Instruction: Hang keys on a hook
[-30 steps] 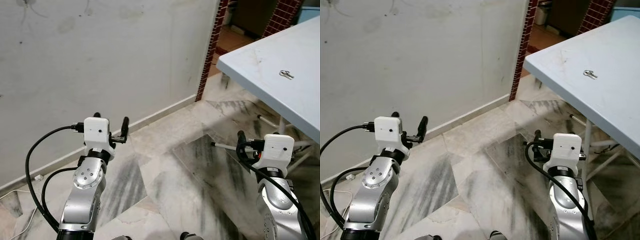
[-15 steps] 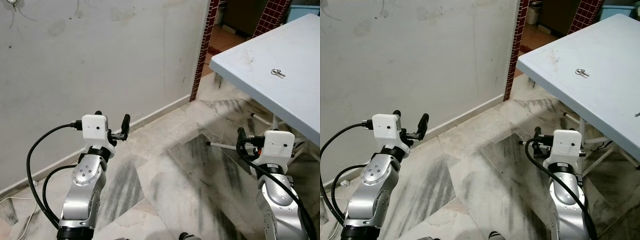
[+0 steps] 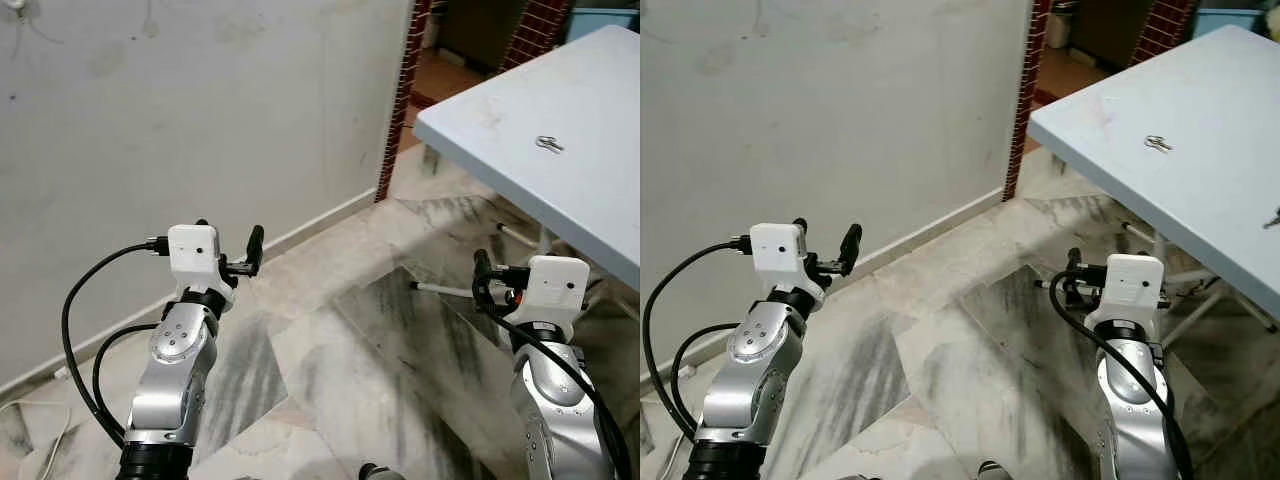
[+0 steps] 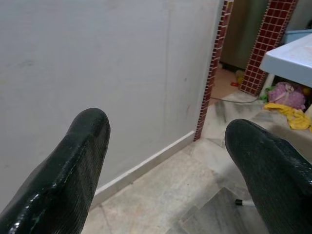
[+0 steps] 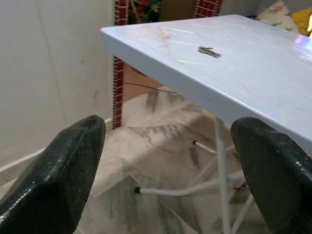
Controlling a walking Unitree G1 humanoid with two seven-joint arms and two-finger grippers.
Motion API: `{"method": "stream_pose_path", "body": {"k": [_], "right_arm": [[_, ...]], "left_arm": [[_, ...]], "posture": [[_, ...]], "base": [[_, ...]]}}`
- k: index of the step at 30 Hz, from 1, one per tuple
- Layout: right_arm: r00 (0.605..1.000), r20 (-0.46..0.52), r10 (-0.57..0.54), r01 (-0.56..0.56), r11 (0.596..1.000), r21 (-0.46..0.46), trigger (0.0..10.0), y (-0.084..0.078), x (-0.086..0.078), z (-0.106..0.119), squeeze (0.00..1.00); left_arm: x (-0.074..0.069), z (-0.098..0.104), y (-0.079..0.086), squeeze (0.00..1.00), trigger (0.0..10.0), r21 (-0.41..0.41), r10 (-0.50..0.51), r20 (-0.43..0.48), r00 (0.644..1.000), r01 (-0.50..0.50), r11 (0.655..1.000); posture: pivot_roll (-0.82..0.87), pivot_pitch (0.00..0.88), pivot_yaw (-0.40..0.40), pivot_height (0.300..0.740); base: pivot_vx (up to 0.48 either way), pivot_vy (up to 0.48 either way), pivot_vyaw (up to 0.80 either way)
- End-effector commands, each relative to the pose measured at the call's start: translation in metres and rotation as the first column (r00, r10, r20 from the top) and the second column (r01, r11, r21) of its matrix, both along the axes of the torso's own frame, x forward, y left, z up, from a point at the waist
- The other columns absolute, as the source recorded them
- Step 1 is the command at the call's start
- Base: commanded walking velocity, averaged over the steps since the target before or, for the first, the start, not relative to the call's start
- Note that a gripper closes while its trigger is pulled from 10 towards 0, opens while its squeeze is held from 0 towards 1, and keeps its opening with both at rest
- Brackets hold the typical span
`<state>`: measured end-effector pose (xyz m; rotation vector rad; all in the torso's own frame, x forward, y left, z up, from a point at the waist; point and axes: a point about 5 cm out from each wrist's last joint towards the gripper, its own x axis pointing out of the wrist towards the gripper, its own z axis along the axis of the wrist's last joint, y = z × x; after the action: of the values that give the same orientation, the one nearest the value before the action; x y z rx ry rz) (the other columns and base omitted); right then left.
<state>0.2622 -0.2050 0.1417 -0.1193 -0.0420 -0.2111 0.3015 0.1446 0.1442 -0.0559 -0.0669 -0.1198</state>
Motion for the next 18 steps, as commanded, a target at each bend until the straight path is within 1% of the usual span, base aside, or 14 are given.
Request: {"method": "stream_pose_path", "body": {"k": [1, 8, 11, 14, 15, 18], "right_arm": [[1.0, -0.008, -0.021, 0.021, 1.0, 0.008, 10.0, -0.0024, -0.0007, -0.0014, 0.0], [1.0, -0.006, -0.024, 0.024, 1.0, 0.008, 10.0, -0.0034, 0.0009, -0.0013, 0.0], [1.0, -0.003, -0.023, 0.023, 1.0, 0.006, 10.0, -0.0027, 0.0014, -0.0011, 0.0], [1.0, -0.001, -0.022, 0.022, 1.0, 0.009, 10.0, -0.0025, 0.0014, -0.001, 0.0], [1.0, 0.002, -0.019, 0.019, 1.0, 0.01, 10.0, -0.002, 0.0014, -0.0009, 0.0], [1.0, 0.013, -0.006, 0.006, 1.0, 0.0, 10.0, -0.0007, 0.0012, 0.0005, 0.0]], "left_arm": [[0.0014, -0.0034, 0.0005, 0.0, 10.0, -0.002, -0.004, -0.019, 1.0, 0.004, 1.0], [0.0034, -0.0033, 0.0012, 0.0, 10.0, -0.001, -0.001, -0.019, 1.0, 0.001, 1.0], [0.0047, -0.0039, 0.0019, 0.0, 10.0, -0.034, -0.003, -0.029, 1.0, 0.002, 0.999], [0.0052, -0.004, 0.0021, 0.0, 10.0, -0.03, -0.006, -0.029, 1.0, 0.005, 1.0], [0.0053, -0.004, 0.0024, 0.0, 10.0, -0.029, -0.007, -0.029, 1.0, 0.006, 1.0], [0.0052, -0.0036, 0.0029, 0.0, 10.0, -0.025, -0.011, -0.025, 1.0, 0.01, 1.0]], "posture": [[-0.13, 0.155, 0.055, 0.74], [-0.13, 0.154, 0.057, 0.74], [-0.13, 0.154, 0.057, 0.74], [-0.13, 0.155, 0.058, 0.74], [-0.13, 0.156, 0.057, 0.74], [-0.13, 0.158, 0.057, 0.74]], "base": [[0.0, 0.0, -0.76], [0.0, 0.0, -0.76], [0.0, 0.0, -0.76], [0.0, 0.0, -0.77], [0.0, 0.0, -0.54], [0.0, 0.0, 0.0]]}}
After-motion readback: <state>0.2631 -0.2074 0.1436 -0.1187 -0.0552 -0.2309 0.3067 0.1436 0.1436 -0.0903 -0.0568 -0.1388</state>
